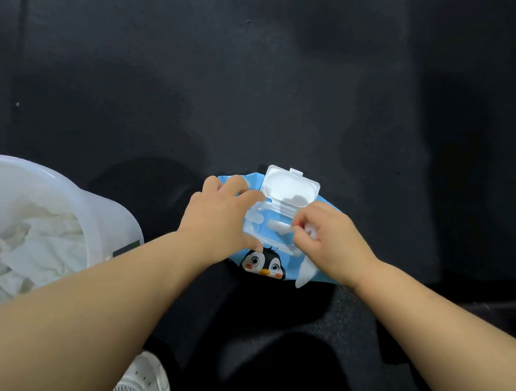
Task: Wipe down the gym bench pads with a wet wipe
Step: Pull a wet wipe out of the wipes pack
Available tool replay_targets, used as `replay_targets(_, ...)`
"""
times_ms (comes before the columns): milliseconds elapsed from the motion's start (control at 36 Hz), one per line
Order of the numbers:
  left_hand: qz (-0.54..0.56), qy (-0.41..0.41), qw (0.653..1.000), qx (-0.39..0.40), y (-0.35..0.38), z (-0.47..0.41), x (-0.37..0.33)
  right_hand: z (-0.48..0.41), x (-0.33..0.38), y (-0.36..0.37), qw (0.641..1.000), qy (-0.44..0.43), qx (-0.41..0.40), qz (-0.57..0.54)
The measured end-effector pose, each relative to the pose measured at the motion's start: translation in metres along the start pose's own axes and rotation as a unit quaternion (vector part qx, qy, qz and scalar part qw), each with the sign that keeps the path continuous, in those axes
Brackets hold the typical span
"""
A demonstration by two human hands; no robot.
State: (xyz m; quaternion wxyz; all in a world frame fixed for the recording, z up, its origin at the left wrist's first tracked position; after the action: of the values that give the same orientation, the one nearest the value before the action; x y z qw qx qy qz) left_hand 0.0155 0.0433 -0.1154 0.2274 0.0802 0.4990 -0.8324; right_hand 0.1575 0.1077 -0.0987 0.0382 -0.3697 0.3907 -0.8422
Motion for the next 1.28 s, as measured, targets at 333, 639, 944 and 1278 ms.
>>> replay_targets(333,0.001,-0.019,1.000,0.007,-0.002,0.001,-0.004,0.002,-0.005,0.001,0.987,0.062,-0.036,-0.144)
replay_targets(639,-0.042,-0.039,0.998,0.041,-0.006,-0.002,-0.012,0.029,-0.040,-0.084,0.921,0.152,-0.269,-0.238)
replay_targets(944,-0.055,-0.029,0.980,0.189,-0.071,0.039,-0.042,0.064,0.013,-0.148,0.949,0.158,-0.204,-0.180)
replay_targets(1278,0.156,0.037,0.987,-0.006,-0.288,0.190,-0.155,0.188,0.190,-0.267,0.985,0.042,0.020,-0.167)
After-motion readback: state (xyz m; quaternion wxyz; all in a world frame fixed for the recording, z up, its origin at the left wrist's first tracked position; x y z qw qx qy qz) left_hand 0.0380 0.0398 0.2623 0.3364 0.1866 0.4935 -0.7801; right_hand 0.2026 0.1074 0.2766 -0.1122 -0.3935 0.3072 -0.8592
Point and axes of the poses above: each hand's wrist, its own z-axis away from the middle knuckle, its own y-axis out of the palm, x = y × z, the point moved 7 cm from there along -z, towards the middle knuckle, and after that the axes turned 2 degrees about x, right-handed, at the moved point
